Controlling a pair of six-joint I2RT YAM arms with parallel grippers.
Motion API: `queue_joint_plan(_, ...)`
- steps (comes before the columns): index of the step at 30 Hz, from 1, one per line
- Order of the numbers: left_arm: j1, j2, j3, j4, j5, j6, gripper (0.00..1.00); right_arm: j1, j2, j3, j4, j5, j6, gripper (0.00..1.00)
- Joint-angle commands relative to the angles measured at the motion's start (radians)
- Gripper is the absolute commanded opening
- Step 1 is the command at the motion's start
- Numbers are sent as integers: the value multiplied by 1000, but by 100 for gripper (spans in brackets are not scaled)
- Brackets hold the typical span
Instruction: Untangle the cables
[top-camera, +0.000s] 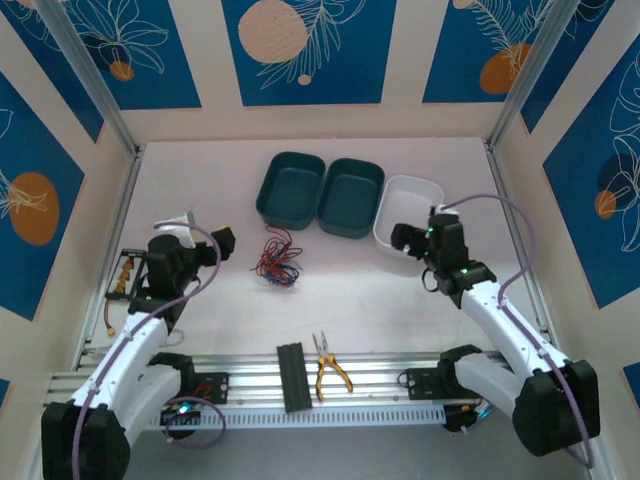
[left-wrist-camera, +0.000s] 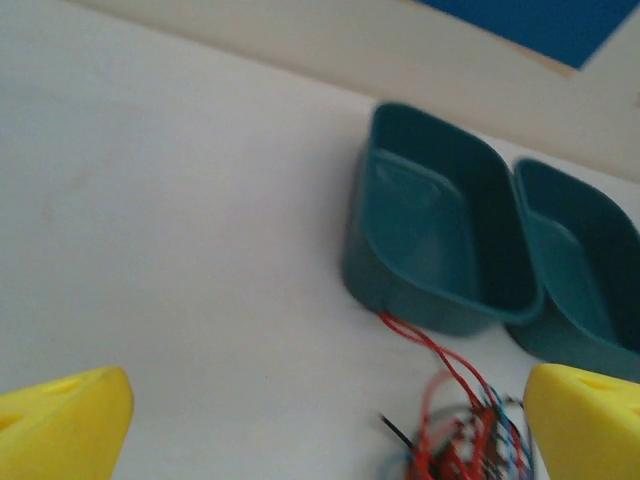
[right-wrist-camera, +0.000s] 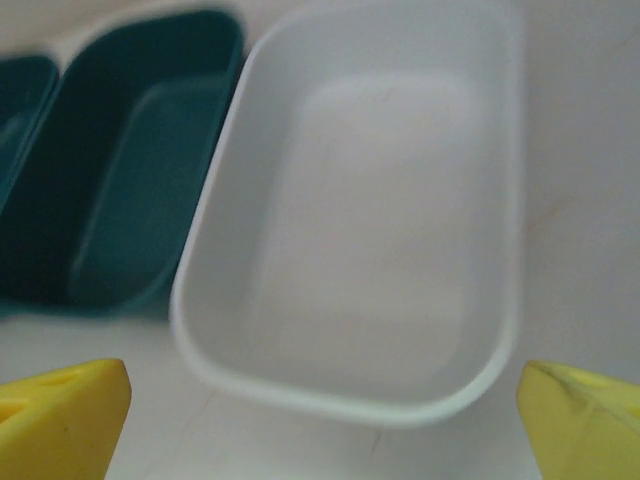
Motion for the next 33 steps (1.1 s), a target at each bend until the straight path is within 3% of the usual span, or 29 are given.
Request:
queue_joint_plan(1,-52,-8,-49,-82,77,-103,100,125,19,14,-108,52,152,99)
queue_joint_plan(7,-125,89,-65,-1,131,-166,100,340,152,51,-54,-4,282,96)
queue_joint_plan(13,-158,217,-46,117,166,-215,100,477,304,133,10,-77,254,87)
queue_joint_plan(17,-160,319,-13,166,215,-244,100,498,394,179,67,-181,235,79)
queue_joint_plan(27,-171,500,31,312,283,-294,78,521,628,357,116,-331,190,58)
queue_joint_plan(33,-175,532,43,316,271,-292,69,529,738,466,83,-355,165,53)
